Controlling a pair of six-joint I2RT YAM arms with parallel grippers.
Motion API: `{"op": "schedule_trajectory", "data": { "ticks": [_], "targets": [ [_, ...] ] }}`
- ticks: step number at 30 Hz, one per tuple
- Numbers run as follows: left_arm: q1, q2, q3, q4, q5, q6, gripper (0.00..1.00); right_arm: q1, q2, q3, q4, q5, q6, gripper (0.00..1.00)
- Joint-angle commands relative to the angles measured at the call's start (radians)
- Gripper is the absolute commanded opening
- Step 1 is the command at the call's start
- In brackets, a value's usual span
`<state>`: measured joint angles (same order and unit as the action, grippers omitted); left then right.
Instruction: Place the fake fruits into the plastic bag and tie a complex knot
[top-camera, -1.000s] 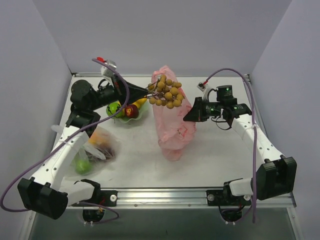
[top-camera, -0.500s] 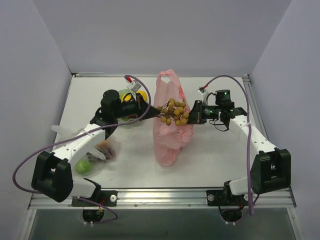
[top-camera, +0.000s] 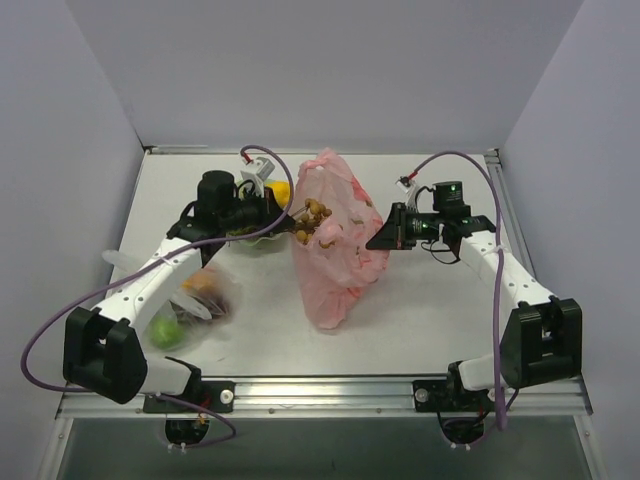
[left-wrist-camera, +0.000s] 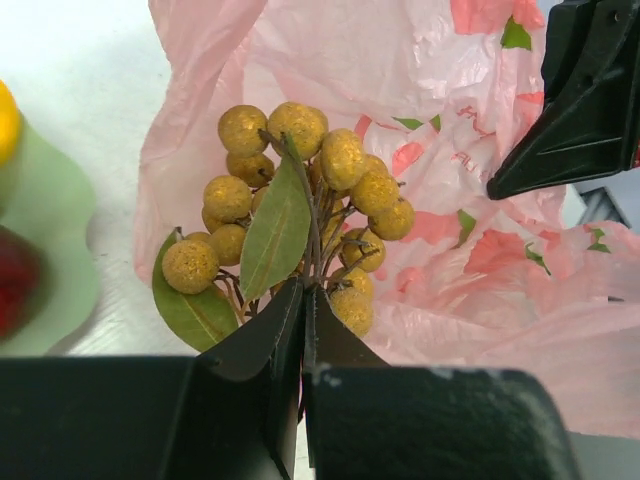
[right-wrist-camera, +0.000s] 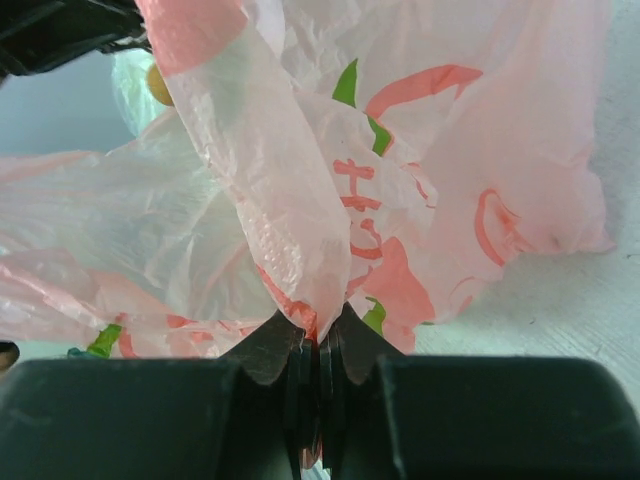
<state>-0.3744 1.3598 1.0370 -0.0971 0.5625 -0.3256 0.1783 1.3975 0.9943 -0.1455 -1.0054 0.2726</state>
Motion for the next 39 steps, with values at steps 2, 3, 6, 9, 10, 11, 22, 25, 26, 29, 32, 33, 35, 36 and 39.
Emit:
{"op": "schedule_trajectory", "data": {
  "ticks": [2, 3, 6, 9, 10, 11, 22, 25, 26, 29, 32, 33, 35, 36, 39],
  "targets": [
    [-0.098, 0.011, 0.196, -0.131, -0.087, 0.138, 0.0, 0.023, -0.031, 0.012, -0.037, 0.011, -0.072, 0.0],
    [-0.121, 0.027, 0.224, -0.163, -0.09, 0.152, 0.0, 0.039, -0.032, 0.013, -0.049, 0.03, -0.091, 0.0],
    [-0.236, 0.085, 0.331, -0.229, -0.176, 0.197, 0.0, 0.079, -0.041, 0.018, -0.065, 0.057, -0.127, 0.0],
    [-0.336, 0.154, 0.397, -0.278, -0.321, 0.226, 0.0, 0.102, -0.052, 0.027, -0.081, 0.094, -0.148, 0.0],
    [-0.348, 0.169, 0.406, -0.288, -0.349, 0.229, 0.0, 0.108, -0.054, 0.029, -0.085, 0.106, -0.154, 0.0],
    [-0.356, 0.18, 0.417, -0.299, -0.396, 0.224, 0.05, 0.109, -0.055, 0.03, -0.086, 0.111, -0.156, 0.0],
    [-0.382, 0.159, 0.383, -0.366, -0.458, 0.247, 0.56, 0.107, -0.074, 0.03, -0.121, 0.169, -0.2, 0.0],
    [-0.377, 0.124, 0.362, -0.369, -0.385, 0.27, 0.73, 0.107, -0.08, 0.027, -0.134, 0.185, -0.223, 0.0],
    [-0.374, 0.116, 0.353, -0.369, -0.368, 0.279, 0.74, 0.107, -0.08, 0.024, -0.138, 0.188, -0.23, 0.0],
    [-0.362, 0.088, 0.344, -0.397, -0.208, 0.318, 0.77, 0.109, -0.089, 0.009, -0.143, 0.206, -0.25, 0.0],
    [-0.365, 0.081, 0.334, -0.463, -0.081, 0.391, 0.77, 0.108, -0.091, 0.0, -0.146, 0.223, -0.26, 0.0],
    [-0.366, 0.081, 0.333, -0.508, 0.018, 0.419, 0.76, 0.107, -0.086, -0.006, -0.144, 0.226, -0.263, 0.0],
    [-0.377, 0.087, 0.324, -0.549, 0.104, 0.491, 0.71, 0.109, -0.081, -0.016, -0.144, 0.24, -0.265, 0.0],
    [-0.398, 0.093, 0.319, -0.591, 0.112, 0.509, 0.69, 0.109, -0.08, -0.023, -0.144, 0.243, -0.265, 0.0],
    [-0.431, 0.136, 0.298, -0.691, 0.114, 0.588, 0.56, 0.107, -0.074, -0.031, -0.143, 0.255, -0.266, 0.0]
  ]
}}
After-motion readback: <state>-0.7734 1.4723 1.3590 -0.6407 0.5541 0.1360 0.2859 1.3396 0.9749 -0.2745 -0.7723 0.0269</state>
